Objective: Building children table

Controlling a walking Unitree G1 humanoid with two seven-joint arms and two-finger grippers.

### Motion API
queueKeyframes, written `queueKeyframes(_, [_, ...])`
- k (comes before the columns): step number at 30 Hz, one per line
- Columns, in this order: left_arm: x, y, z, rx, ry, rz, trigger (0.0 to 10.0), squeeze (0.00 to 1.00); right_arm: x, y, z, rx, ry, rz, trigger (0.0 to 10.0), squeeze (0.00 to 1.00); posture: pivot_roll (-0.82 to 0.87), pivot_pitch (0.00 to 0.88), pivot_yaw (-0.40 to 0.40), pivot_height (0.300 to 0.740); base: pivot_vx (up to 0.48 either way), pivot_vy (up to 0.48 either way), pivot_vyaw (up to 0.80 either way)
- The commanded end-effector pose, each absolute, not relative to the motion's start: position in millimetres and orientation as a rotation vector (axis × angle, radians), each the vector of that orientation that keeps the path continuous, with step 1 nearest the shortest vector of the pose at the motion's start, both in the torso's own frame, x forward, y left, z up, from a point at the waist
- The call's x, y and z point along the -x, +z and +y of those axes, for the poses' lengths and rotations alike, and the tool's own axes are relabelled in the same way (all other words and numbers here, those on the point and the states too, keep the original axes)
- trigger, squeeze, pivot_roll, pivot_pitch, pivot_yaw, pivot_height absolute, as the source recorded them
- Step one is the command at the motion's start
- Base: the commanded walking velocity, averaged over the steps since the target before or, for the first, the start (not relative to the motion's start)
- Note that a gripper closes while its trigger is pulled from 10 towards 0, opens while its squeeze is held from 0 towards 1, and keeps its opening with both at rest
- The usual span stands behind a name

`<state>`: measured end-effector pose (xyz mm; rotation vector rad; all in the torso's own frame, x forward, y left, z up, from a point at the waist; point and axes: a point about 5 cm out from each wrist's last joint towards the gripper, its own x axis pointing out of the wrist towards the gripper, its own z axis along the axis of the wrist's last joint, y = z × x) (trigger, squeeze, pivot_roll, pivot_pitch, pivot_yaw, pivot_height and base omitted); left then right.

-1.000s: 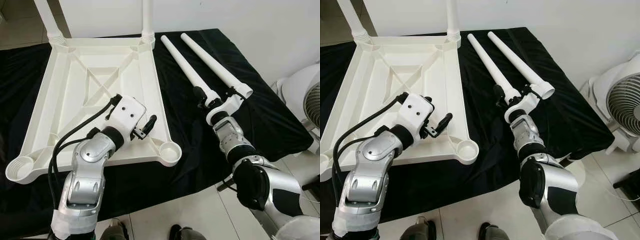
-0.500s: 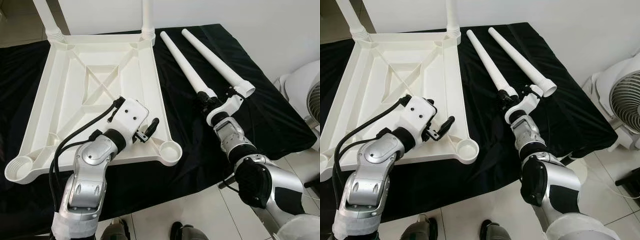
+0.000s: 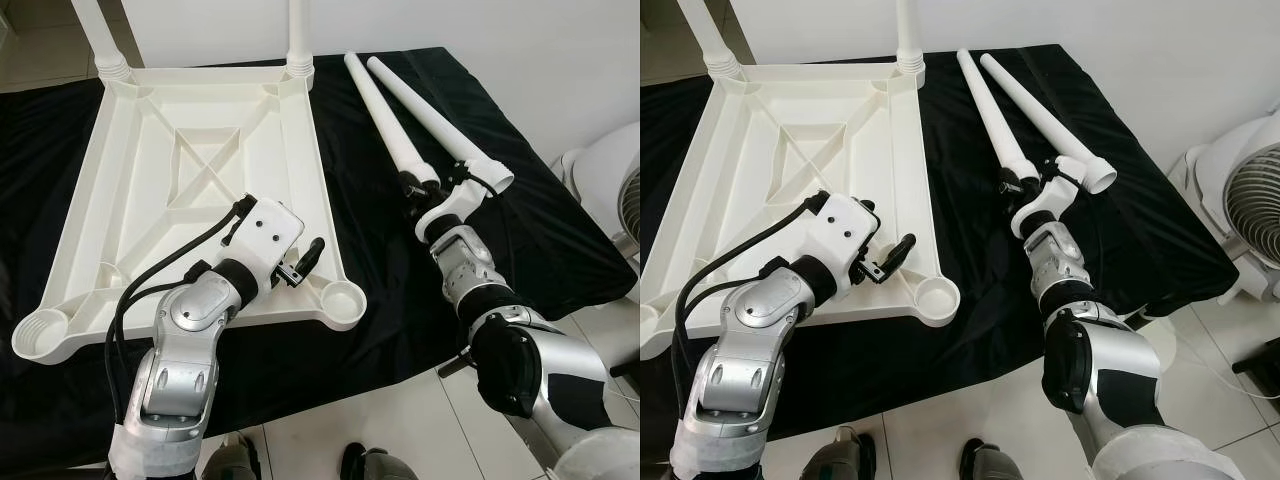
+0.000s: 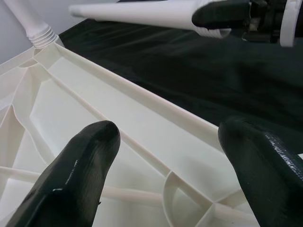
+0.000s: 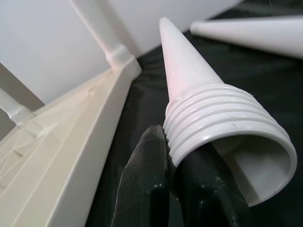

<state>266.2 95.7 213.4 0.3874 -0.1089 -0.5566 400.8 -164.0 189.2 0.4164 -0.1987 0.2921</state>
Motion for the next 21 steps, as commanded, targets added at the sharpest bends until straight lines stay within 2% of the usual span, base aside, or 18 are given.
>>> queueKeyframes(1, [-269, 209, 99, -0.375, -0.454, -0.102, 10.0, 0.00, -403, 207, -162, -0.380, 0.300, -0.275, 6.9, 0.00, 0.21, 0.152, -0.036, 0.740, 0.000, 0.000, 0.00])
queueKeyframes(2, [-269, 208, 98, -0.374, -0.453, -0.102, 10.0, 0.00, -404, 214, -164, -0.369, 0.279, -0.304, 10.0, 0.00, 0.21, 0.151, -0.041, 0.740, 0.000, 0.000, 0.00])
queueKeyframes(5, [-270, 208, 98, -0.368, -0.446, -0.103, 10.0, 0.00, -405, 231, -176, -0.337, 0.175, -0.377, 10.0, 0.00, 0.21, 0.148, -0.052, 0.740, 0.000, 0.000, 0.00])
queueKeyframes(13, [-272, 209, 102, -0.372, -0.425, -0.105, 10.0, 0.00, -404, 247, -194, -0.292, 0.001, -0.395, 10.0, 0.00, 0.19, 0.148, -0.061, 0.740, 0.000, 0.000, 0.00])
queueKeyframes(21, [-274, 210, 104, -0.371, -0.414, -0.109, 10.0, 0.00, -395, 239, -202, -0.262, -0.121, -0.353, 10.0, 0.00, 0.18, 0.154, -0.066, 0.740, 0.000, 0.000, 0.00])
